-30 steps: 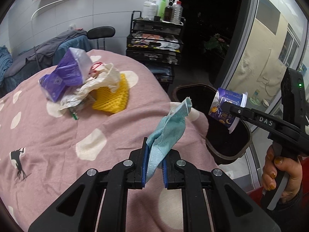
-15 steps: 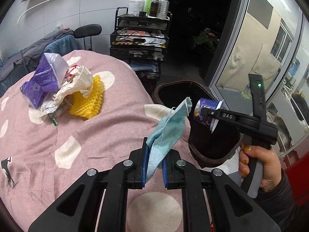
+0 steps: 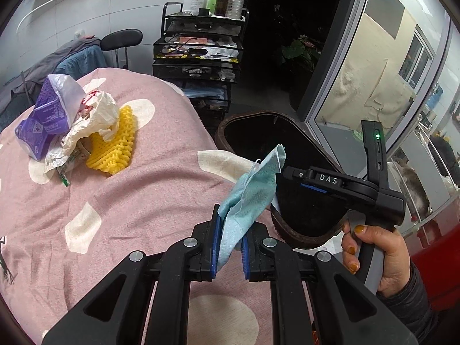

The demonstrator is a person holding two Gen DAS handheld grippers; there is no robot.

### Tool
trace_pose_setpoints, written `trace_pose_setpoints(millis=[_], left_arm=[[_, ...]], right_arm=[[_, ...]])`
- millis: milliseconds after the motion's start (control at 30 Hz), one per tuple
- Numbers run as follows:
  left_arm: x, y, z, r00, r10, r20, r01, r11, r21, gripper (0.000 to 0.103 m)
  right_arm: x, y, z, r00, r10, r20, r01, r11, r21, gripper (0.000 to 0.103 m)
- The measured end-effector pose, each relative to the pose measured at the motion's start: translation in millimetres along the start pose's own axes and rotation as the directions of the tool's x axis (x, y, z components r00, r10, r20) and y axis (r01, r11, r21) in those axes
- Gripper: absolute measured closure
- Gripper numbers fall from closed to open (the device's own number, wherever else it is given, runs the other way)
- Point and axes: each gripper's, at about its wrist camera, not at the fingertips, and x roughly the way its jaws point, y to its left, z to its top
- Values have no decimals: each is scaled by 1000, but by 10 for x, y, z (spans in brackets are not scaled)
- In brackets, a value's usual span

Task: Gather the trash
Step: 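Move the teal tissue with the left tool over the bin and open it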

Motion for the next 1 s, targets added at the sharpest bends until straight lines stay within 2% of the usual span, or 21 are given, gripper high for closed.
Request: trace_pose_setpoints(millis=[267, 433, 567, 700, 1000], left_arm=[[151, -184, 110, 999, -35, -26, 35, 999, 33, 90], [303, -393, 233, 997, -58, -52, 62, 996, 69, 90], [418, -557, 336, 995, -75, -70, 82, 992, 96, 90], [556, -692, 426, 993, -75, -93, 86, 989, 120, 90], [862, -847, 461, 987, -51, -154, 74, 986, 148, 90]], right_arm=[[-362, -92, -80, 995, -35, 94, 33, 999, 15, 47], [-602, -141, -118, 984, -77, 163, 76, 997, 14, 44], [-796, -183, -140, 966, -128, 223, 130, 991, 5, 42], [-893, -244, -134, 955, -162, 249, 166, 986, 5, 40], [-947, -376, -115, 951, -183, 251, 182, 983, 26, 40]])
